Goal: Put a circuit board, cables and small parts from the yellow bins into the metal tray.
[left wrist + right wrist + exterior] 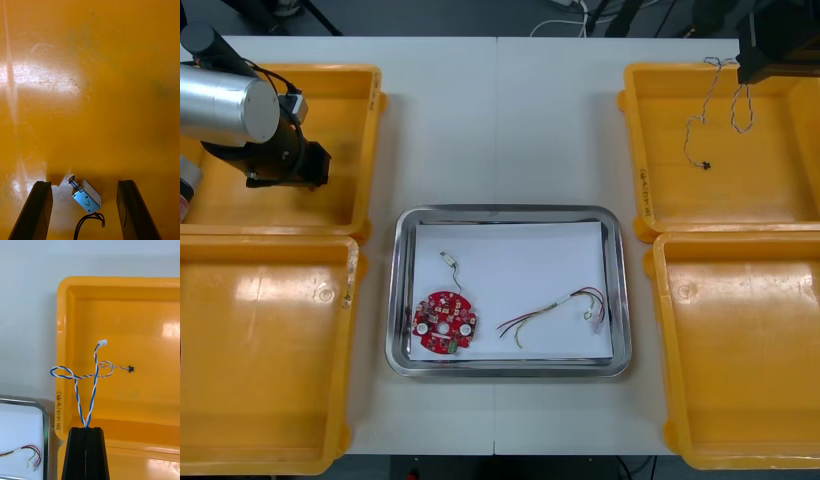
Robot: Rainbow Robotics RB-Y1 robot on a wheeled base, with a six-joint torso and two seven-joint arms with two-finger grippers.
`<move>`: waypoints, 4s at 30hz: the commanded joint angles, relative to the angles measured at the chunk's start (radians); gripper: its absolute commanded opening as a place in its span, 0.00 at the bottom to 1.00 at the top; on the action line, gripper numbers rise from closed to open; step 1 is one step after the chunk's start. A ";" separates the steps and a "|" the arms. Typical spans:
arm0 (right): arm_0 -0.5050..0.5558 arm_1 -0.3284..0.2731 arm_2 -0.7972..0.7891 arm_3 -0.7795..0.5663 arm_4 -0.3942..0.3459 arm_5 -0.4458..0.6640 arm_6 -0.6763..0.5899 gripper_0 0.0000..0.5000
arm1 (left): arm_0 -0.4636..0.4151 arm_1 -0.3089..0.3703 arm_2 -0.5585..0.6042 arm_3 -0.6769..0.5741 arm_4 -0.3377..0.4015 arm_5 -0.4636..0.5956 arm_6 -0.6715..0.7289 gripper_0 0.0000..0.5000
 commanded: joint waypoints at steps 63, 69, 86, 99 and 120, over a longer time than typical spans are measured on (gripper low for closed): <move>-0.034 -0.072 0.349 -0.531 -0.483 0.004 0.055 0.00 | 0.039 0.059 0.160 -0.424 -0.062 0.501 -0.046 0.00; -0.043 -0.002 0.398 -0.533 -0.424 0.004 0.055 0.00 | 0.050 0.056 0.177 -0.500 -0.063 0.559 -0.014 0.00; -0.039 0.173 0.556 -0.570 -0.240 0.004 0.043 0.00 | 0.097 -0.023 0.143 -0.715 -0.037 0.621 0.206 0.00; 0.078 0.107 0.615 -0.568 -0.096 0.004 0.191 0.00 | 0.097 -0.055 0.081 -0.770 -0.028 0.596 0.293 0.00; 0.167 0.104 0.615 -0.531 0.043 0.004 0.328 0.00 | 0.097 -0.055 0.075 -0.769 -0.013 0.581 0.316 0.00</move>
